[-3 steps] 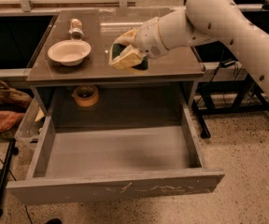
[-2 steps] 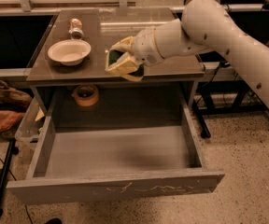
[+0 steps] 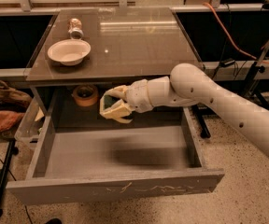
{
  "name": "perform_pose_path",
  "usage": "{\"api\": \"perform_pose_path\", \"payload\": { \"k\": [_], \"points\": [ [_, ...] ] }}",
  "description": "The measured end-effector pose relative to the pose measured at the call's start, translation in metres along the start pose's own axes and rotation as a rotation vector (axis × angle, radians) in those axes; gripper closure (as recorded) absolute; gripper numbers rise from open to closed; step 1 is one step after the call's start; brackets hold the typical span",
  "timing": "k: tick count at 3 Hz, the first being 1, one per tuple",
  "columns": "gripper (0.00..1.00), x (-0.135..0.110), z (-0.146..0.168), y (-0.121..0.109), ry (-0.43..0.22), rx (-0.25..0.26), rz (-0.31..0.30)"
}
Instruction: Place sponge into top drawer
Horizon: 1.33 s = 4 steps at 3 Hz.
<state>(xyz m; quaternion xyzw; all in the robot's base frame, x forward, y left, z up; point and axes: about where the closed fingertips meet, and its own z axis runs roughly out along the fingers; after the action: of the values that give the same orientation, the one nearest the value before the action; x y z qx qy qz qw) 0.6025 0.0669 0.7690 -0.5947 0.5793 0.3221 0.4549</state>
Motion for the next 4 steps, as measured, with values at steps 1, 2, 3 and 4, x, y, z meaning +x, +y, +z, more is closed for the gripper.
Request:
{"api": "perform_pose_path", "payload": {
  "k": [1,2,3,4],
  "points": [
    [1.0,0.0,0.0,0.0,0.0,0.0,0.0],
    [1.0,0.009,0.011,0.002,0.002,0.003,0.023],
    [1.0,0.056,0.046,0.02,0.048,0.0,0.137],
    [1.0,0.099,0.071,0.045,0.113,0.013,0.246]
  ]
}}
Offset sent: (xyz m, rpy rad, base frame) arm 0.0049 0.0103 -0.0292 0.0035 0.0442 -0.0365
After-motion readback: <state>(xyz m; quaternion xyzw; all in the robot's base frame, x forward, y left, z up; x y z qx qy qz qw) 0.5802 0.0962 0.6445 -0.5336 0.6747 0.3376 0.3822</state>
